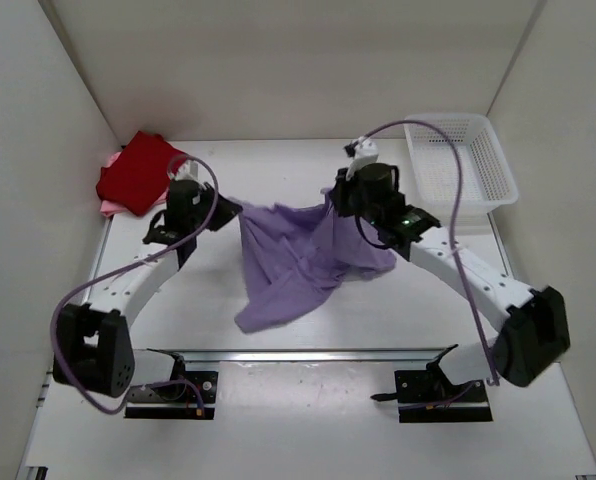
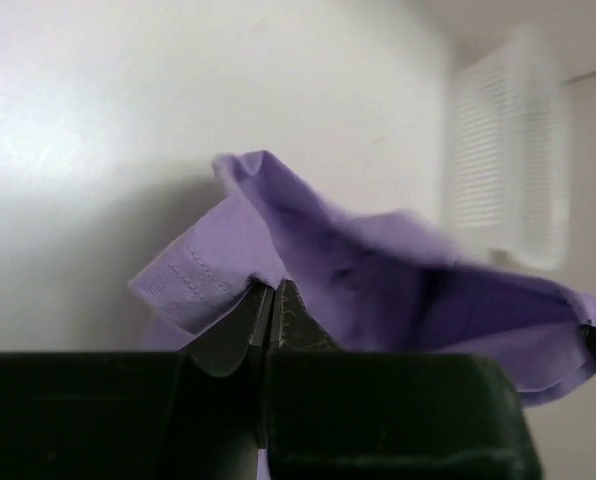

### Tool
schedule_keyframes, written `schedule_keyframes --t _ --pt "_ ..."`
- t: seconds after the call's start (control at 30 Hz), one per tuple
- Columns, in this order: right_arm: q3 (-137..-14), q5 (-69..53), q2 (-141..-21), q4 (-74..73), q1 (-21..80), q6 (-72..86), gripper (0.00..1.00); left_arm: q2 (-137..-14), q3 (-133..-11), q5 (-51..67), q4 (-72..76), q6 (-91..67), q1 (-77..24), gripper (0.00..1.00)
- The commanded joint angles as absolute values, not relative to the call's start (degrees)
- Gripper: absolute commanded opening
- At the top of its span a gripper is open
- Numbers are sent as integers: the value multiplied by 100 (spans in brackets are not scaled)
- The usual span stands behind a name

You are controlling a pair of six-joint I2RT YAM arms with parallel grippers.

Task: Fold and stack the t-shirts
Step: Flatten out the tshirt

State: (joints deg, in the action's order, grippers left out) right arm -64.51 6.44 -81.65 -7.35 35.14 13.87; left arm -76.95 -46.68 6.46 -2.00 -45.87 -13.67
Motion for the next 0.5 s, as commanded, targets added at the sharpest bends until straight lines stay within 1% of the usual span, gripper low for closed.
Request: schedule_keyframes --t 0.0,0.13,0.27,0.47 --pt "-7083 571 -7306 -623 3480 1169 0 -6883 -5475 1070 -447 -4482 -1074 0" --pt "-7776 597 -6734 -975 3752 870 0 -6452 -6159 1449 -798 -4483 -485 0" --pt "-8339 598 -6083 -1220 3929 765 0 -6075 -6906 1442 -1212 -4255 -150 0" --pt "-9043 414 -5713 -1687 4034 940 0 -5985 -8417 546 -2380 -3473 -281 0"
